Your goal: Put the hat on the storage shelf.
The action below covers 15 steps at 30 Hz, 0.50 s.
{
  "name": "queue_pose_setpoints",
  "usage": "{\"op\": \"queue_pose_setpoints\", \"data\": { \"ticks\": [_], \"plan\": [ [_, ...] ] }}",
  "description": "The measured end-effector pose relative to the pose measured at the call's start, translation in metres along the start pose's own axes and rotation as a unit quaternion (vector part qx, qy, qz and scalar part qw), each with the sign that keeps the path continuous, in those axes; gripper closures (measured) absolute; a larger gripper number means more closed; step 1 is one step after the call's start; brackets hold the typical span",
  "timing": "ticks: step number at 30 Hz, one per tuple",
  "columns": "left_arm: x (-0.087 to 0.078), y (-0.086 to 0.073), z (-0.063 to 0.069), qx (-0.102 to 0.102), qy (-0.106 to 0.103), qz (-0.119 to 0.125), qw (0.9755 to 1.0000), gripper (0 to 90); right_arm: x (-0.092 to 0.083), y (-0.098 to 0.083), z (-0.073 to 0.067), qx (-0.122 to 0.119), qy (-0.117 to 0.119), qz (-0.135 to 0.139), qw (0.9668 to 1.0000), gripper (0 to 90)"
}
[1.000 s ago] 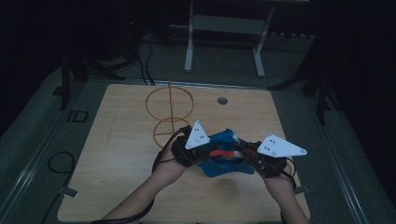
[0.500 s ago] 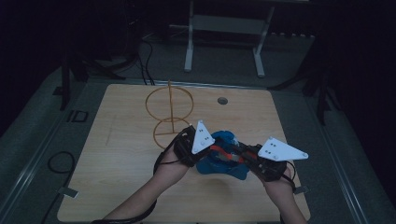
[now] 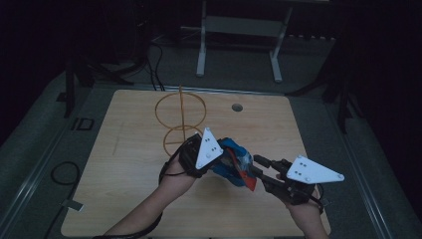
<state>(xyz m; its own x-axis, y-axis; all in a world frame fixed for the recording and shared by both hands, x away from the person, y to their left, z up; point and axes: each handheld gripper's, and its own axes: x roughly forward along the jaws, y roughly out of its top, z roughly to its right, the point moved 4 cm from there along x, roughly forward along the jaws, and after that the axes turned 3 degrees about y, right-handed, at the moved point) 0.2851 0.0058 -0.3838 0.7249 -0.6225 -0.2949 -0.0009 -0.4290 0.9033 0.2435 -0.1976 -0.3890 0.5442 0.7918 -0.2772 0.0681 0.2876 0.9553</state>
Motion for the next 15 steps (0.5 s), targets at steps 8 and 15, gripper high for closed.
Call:
{"op": "queue_pose_setpoints", "data": {
  "ticks": [8, 15],
  "plan": [
    [-0.019, 0.0, -0.014, 0.015, -0.016, 0.044, 0.9988, 89.2, -0.014, -0.002, 0.003, 0.006, 0.005, 0.008, 0.9999, 63.6],
    [-0.037, -0.001, -0.019, 0.033, -0.075, 0.1, 0.9916, 89.1, -0.009, -0.008, -0.001, 0.002, 0.025, 0.003, 0.9997, 63.6]
  ]
}}
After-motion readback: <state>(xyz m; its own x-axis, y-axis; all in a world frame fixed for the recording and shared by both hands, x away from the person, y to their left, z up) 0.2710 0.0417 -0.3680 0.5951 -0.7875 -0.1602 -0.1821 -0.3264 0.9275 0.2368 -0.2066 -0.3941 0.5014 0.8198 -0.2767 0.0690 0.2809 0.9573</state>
